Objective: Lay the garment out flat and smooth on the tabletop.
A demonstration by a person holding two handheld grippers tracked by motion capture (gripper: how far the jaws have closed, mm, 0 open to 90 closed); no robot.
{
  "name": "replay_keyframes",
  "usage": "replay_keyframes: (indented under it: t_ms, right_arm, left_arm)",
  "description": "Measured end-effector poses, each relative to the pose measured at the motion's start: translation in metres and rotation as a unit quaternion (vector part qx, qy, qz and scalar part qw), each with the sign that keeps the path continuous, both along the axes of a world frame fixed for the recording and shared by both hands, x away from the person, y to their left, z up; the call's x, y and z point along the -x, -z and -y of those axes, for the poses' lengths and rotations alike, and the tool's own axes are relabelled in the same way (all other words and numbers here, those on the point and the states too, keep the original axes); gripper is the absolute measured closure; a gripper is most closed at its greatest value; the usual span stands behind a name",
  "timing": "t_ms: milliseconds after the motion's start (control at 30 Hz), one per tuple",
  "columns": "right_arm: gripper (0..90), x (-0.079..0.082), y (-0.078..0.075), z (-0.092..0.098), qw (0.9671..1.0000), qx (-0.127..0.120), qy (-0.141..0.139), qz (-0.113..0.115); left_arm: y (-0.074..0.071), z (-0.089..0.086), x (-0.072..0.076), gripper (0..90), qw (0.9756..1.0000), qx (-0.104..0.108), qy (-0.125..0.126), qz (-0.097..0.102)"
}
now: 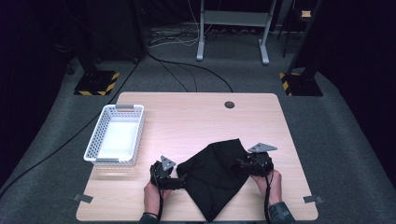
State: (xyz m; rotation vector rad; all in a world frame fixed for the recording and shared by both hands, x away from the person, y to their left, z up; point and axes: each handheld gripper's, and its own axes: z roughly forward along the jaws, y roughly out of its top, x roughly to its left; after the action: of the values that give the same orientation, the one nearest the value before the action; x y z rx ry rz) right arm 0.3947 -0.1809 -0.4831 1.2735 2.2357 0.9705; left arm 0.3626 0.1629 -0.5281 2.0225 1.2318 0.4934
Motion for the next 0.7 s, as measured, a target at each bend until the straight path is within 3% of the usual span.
replay_keyframes:
  t_ms: [167, 300, 433, 600, 700]
  right_arm:
    - [44.4, -0.013, 0.022, 0.003, 0.9988, -0.017, 0.010, -0.046]
    - [62.5, -0.017, 0.029, 0.004, 0.9978, -0.042, -0.006, -0.051]
    - [80.1, -0.017, 0.022, 0.002, 0.9987, -0.032, -0.008, -0.039]
    - [82.6, -0.023, 0.005, 0.002, 1.0000, 0.007, 0.005, 0.001]
    - [82.7, -0.030, -0.008, 0.004, 0.9995, 0.018, 0.015, 0.019]
  left_arm:
    - [0.000, 0.000, 0.000, 6.9, 1.0000, 0.000, 0.000, 0.000]
    - [0.000, 0.000, 0.000, 7.0, 1.0000, 0.000, 0.000, 0.000]
    - [0.000, 0.000, 0.000, 7.0, 1.0000, 0.000, 0.000, 0.000]
    - [0.000, 0.000, 0.000, 7.0, 1.0000, 0.000, 0.000, 0.000]
    - [0.000, 0.000, 0.000, 7.0, 1.0000, 0.000, 0.000, 0.000]
